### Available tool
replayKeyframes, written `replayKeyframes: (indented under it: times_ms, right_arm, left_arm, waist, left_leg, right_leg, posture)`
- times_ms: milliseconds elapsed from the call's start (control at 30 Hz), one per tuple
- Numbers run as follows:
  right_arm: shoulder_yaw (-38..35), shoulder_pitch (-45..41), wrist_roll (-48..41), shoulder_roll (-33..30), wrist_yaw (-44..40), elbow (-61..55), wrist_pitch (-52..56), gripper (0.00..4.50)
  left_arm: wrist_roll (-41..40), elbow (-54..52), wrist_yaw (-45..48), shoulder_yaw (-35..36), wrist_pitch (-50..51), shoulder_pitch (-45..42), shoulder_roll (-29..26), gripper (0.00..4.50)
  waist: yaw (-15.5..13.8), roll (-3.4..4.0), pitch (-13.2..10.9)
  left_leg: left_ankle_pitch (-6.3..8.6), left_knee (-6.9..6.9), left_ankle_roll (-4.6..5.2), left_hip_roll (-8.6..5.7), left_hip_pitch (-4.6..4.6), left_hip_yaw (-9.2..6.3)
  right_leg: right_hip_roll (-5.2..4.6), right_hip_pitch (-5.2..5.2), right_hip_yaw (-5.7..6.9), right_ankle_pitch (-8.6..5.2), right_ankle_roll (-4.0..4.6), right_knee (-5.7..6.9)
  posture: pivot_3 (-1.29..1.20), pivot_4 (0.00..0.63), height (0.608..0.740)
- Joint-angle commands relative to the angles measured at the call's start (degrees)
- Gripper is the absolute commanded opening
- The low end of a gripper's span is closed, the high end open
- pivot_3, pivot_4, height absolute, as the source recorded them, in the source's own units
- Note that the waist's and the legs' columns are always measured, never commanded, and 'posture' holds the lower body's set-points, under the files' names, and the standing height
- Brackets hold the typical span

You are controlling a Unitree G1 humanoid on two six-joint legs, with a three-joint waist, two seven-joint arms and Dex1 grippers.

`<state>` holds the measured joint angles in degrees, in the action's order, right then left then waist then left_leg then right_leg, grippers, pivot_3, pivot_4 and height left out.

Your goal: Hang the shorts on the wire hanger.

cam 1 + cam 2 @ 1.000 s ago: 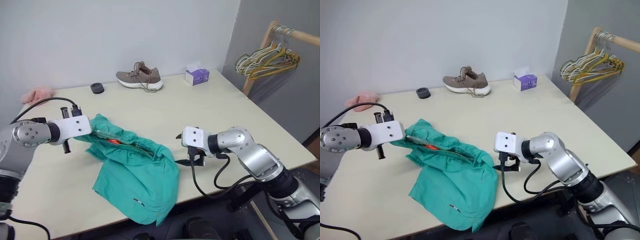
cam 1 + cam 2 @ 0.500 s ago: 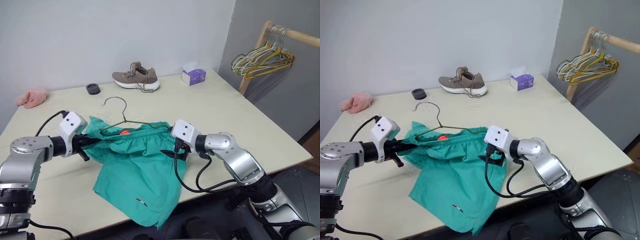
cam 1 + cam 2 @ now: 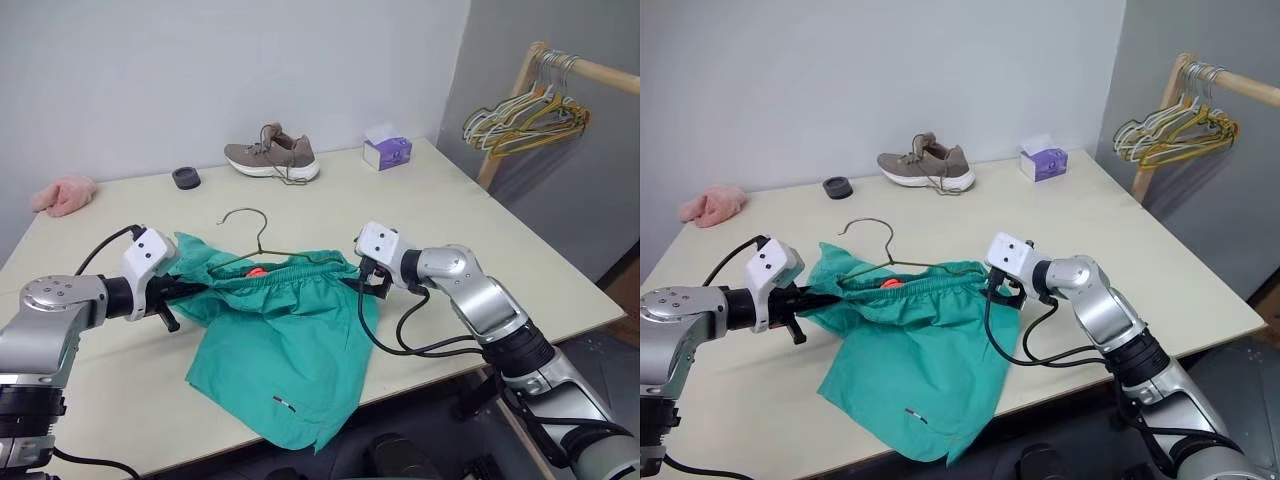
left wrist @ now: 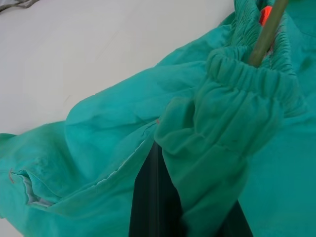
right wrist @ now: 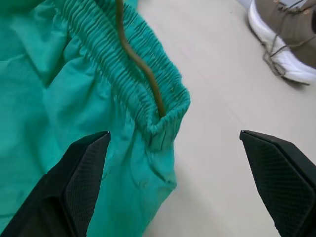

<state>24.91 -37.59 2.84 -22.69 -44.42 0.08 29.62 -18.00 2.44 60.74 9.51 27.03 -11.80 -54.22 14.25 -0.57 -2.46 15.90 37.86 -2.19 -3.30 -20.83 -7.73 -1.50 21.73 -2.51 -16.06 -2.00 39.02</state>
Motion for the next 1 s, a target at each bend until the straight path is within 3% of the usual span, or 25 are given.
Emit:
replayKeyframes:
  times_ms: [33, 267, 333, 733, 900, 1000]
  right_arm:
    - [1.24, -4.42, -0.01, 3.23, -2.13, 6.16, -2.45, 4.48]
    - [2.01, -12.87, 0.49, 8.11, -7.23, 21.08, -6.85, 4.48]
    - [2.39, -14.07, 0.66, 8.01, -9.34, 21.68, -7.84, 4.10]
    - [5.37, -14.35, 1.76, 6.68, -18.00, 17.19, -7.91, 0.06]
    - [4.07, -13.87, 1.35, 6.45, -18.49, 15.51, -6.28, 0.03]
    - [3.22, -13.21, 1.00, 5.49, -18.82, 14.23, -5.09, 0.00]
  left_arm:
    - [-1.00, -2.34, 0.26, 2.21, -0.63, -0.66, -1.26, 0.00]
    - [-0.79, -2.51, 0.69, 1.73, -0.71, -1.01, -1.47, 0.00]
    - [-0.74, -2.65, 0.75, 1.77, -0.75, -0.84, -1.53, 0.00]
    - [-1.73, -3.05, 0.33, 1.96, -0.20, -1.24, -0.14, 0.00]
    - [-4.58, -3.25, -0.19, 3.41, 1.30, -2.07, 2.25, 0.00]
    - [-5.66, -3.16, -0.38, 4.51, 1.34, -1.75, 3.03, 0.61]
  waist:
    - [0.27, 0.01, -0.01]
    - [0.28, 0.03, -0.02]
    - [0.13, 0.03, -0.02]
    - [0.14, 0.05, -0.03]
    - [0.14, 0.04, -0.03]
    - [0.14, 0.03, -0.02]
  left_leg:
    - [0.00, 0.00, 0.00, 0.00, 0.01, 0.00]
    - [0.00, -0.01, 0.00, -0.01, 0.01, 0.00]
    - [0.00, -0.01, 0.00, -0.02, 0.01, -0.01]
    - [0.00, -0.01, -0.01, -0.01, 0.01, -0.04]
    - [0.01, -0.01, -0.01, -0.02, 0.01, -0.04]
    - [0.01, -0.01, -0.01, -0.01, 0.01, -0.05]
  right_leg:
    - [0.00, -0.01, 0.00, 0.00, 0.00, 0.00]
    - [0.02, 0.03, -0.02, 0.02, 0.04, 0.02]
    - [0.01, 0.03, -0.02, 0.02, 0.04, 0.02]
    - [0.01, 0.04, -0.01, 0.02, 0.04, 0.04]
    - [0.01, 0.04, 0.00, 0.02, 0.04, 0.04]
    - [0.01, 0.04, 0.00, 0.03, 0.04, 0.04]
  posture:
    - [-0.24, 0.000, 0.740]
    - [-0.23, 0.000, 0.740]
    - [-0.23, 0.000, 0.740]
    - [-0.24, 0.000, 0.740]
    - [-0.24, 0.000, 0.740]
    - [-0.24, 0.000, 0.740]
